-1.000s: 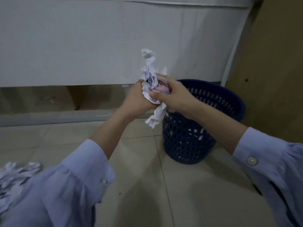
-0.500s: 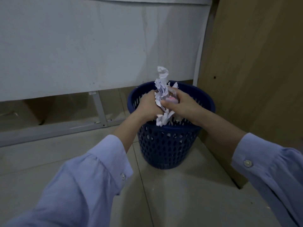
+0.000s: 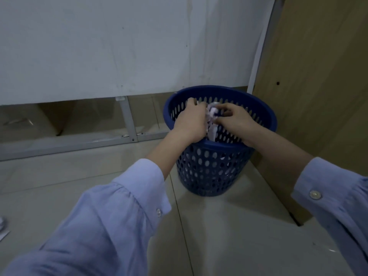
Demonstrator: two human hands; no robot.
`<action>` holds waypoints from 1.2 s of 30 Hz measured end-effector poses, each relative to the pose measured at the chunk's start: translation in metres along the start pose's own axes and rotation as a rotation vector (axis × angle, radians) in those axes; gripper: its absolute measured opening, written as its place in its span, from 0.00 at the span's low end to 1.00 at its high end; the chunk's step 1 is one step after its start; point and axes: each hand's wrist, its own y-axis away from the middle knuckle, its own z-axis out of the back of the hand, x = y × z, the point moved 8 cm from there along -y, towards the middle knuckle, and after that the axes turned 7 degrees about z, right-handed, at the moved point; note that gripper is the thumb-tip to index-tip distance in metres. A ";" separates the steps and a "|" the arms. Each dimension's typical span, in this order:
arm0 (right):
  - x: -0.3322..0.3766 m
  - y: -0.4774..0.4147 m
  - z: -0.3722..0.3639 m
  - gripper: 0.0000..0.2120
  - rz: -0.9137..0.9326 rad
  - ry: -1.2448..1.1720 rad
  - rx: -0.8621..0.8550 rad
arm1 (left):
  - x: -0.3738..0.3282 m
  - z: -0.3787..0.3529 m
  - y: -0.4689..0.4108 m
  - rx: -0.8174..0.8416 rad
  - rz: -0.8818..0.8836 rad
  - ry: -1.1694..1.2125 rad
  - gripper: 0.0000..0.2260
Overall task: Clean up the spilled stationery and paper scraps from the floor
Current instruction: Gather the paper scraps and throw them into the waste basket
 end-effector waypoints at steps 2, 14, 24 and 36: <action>0.000 0.000 0.006 0.19 -0.010 0.012 -0.073 | 0.001 0.003 0.005 -0.020 -0.007 -0.052 0.31; 0.055 0.031 0.021 0.07 0.262 -0.061 -0.494 | 0.006 0.050 0.060 -0.461 -0.118 -0.075 0.16; 0.120 0.095 -0.118 0.08 0.617 -0.022 -0.246 | 0.118 0.078 0.173 -0.695 0.005 -0.175 0.10; 0.104 0.173 -0.341 0.13 0.655 0.263 0.561 | 0.307 0.055 0.373 -0.468 0.731 -0.287 0.14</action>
